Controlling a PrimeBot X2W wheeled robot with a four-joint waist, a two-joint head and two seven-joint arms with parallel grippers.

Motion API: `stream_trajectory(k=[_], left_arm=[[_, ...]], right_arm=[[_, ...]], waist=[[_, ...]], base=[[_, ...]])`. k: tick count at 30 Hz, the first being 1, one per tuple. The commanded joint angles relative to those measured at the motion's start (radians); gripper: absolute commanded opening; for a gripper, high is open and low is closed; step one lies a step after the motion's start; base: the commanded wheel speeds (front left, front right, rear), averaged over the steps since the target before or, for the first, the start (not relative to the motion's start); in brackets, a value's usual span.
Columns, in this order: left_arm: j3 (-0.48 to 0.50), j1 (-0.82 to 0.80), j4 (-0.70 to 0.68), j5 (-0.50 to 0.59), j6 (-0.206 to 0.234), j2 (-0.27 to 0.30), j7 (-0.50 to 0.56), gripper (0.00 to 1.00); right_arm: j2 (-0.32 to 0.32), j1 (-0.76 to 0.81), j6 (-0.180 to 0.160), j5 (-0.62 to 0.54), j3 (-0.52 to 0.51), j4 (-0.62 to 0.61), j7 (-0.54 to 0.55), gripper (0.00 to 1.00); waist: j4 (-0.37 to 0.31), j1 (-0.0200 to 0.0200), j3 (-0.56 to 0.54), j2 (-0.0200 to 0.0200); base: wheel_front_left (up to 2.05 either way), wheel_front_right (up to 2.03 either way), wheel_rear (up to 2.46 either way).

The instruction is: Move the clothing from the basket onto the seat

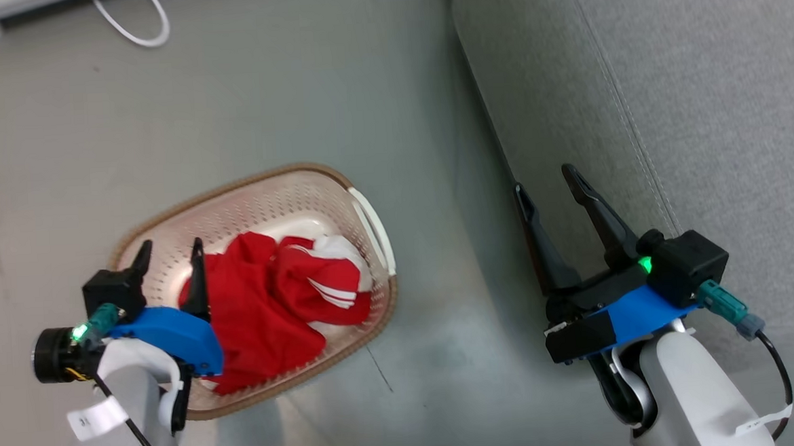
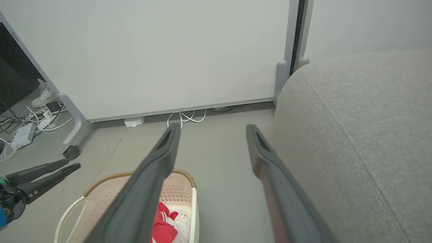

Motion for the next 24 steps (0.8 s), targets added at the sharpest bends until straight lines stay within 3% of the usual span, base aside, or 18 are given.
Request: stream_trajectory(k=[1,14,24], left_arm=[[0.009,-0.032,0.018,-0.009,-0.005,0.015,-0.005,1.0],[-0.019,-0.198,0.182,-0.02,-0.005,0.096,0.035,1.0],[-0.035,-0.268,0.262,-0.01,0.017,0.144,0.097,1.0]], right_arm=[[0.0,-0.025,0.0,0.01,0.007,-0.016,-0.005,1.0],[0.0,-0.076,0.0,0.069,0.077,-0.104,-0.005,1.0],[0.0,-0.09,0.0,0.104,0.104,-0.121,-0.005,1.0]], waist=[[-0.077,-0.0002,0.105,0.0],[-0.14,-0.0002,0.28,0.0],[-0.17,-0.0002,0.329,0.0]], base=[[0.0,0.0,0.0],[0.0,0.0,0.0],[0.0,0.0,0.0]])
